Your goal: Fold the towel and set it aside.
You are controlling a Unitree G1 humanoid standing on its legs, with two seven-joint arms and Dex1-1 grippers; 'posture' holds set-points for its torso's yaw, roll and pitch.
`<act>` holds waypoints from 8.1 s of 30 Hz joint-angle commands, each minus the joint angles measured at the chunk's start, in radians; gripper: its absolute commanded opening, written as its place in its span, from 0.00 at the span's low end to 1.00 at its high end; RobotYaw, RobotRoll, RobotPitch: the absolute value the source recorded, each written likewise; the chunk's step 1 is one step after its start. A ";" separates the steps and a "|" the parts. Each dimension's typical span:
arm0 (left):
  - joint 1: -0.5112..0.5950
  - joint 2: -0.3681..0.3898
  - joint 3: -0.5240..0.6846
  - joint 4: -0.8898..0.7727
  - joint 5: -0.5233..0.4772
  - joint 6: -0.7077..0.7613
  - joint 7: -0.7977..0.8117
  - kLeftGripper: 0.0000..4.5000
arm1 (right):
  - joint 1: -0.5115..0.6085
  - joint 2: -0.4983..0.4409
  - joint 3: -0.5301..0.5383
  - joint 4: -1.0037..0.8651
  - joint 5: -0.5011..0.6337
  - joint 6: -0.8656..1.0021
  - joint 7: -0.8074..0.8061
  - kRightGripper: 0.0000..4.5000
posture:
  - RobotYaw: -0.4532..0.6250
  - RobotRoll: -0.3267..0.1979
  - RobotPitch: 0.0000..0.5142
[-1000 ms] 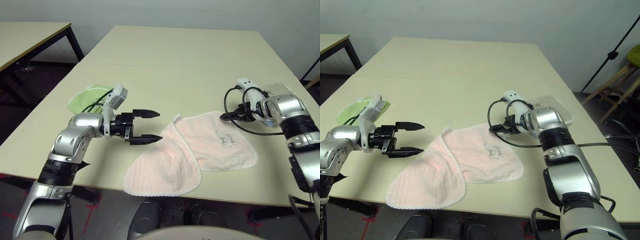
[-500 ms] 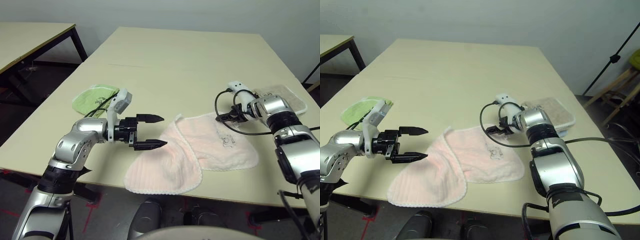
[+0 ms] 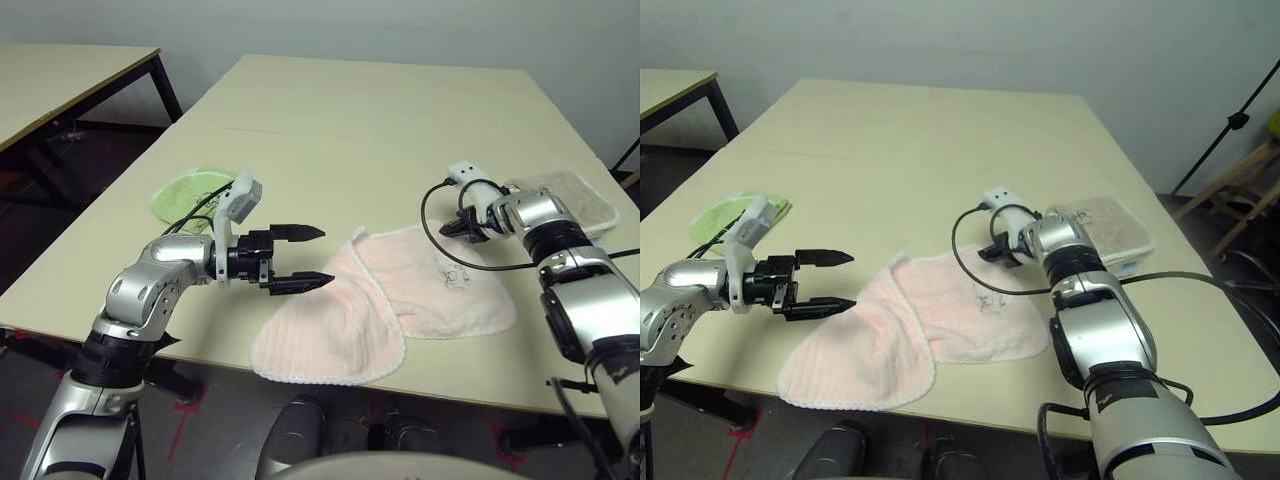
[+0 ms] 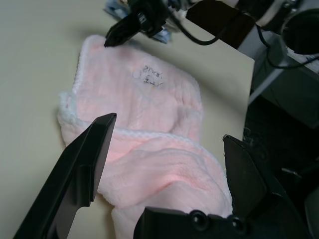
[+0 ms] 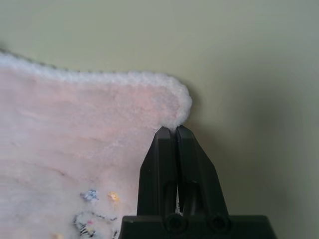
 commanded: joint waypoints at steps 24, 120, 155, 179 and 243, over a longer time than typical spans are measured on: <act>-0.197 -0.172 0.008 0.004 -0.042 0.148 0.299 1.00 | -0.497 0.092 -0.216 0.046 0.083 -0.145 -0.158 0.01 | 0.69 0.62 0.06; -0.226 -0.374 -0.349 0.238 0.460 0.305 0.441 0.99 | -0.446 0.034 -0.215 0.068 0.035 -0.162 -0.185 0.00 | 0.63 0.62 0.08; -0.176 -0.303 -0.369 0.277 0.515 0.212 0.424 0.84 | -0.422 0.006 -0.180 -0.117 0.034 -0.063 -0.128 0.00 | 0.63 0.62 0.09; -0.163 -0.278 -0.388 0.240 0.557 0.158 0.388 0.01 | -0.418 0.002 -0.182 -0.115 0.033 -0.074 -0.131 0.00 | 0.62 0.62 0.07; -0.072 0.231 0.011 0.320 0.258 0.051 -0.156 0.01 | 0.566 -0.426 -0.101 -0.749 0.196 0.005 0.436 0.00 | 0.62 0.62 0.09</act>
